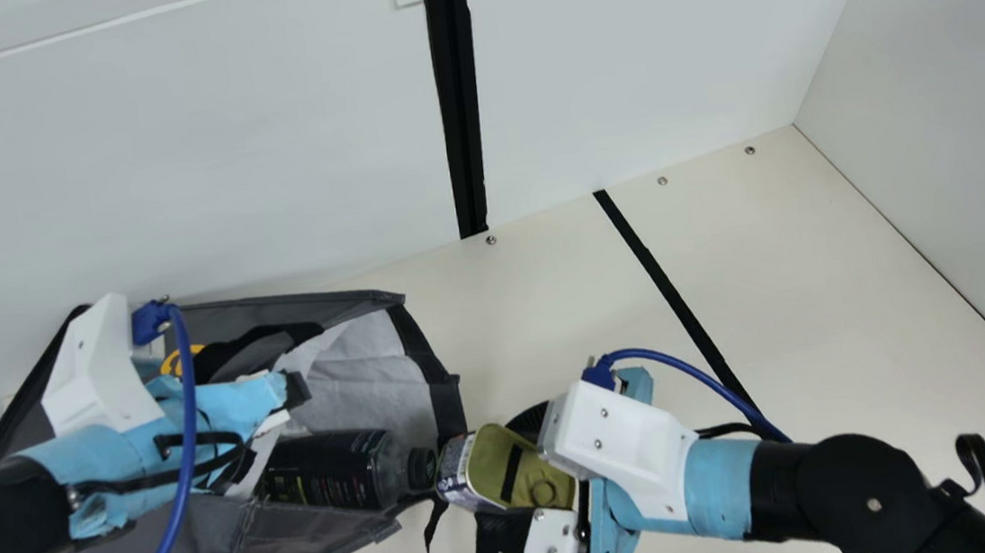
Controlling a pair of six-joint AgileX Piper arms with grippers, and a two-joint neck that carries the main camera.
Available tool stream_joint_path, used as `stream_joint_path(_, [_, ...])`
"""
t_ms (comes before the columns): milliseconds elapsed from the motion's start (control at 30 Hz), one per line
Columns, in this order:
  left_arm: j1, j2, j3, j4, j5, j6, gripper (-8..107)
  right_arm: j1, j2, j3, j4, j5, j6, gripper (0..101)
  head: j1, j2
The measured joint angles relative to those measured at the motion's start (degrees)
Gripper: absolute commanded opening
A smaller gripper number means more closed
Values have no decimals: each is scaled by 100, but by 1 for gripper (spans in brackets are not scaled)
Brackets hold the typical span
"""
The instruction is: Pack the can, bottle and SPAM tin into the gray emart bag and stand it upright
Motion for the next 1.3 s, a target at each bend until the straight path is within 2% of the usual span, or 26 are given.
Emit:
stream_joint_path(633, [0, 0, 0, 0, 0, 0, -8, 124, 1435, -553, 1680, -14, -1750, 0, 0, 9])
stream_joint_path(967, [0, 0, 0, 0, 0, 0, -8, 382, 2219, -999, 2074, 35, -2245, 0, 0, 0])
stream_joint_path(1300, [0, 0, 0, 0, 0, 0, -8, 582, 2967, -1543, 2226, 39, -2489, 0, 0, 9])
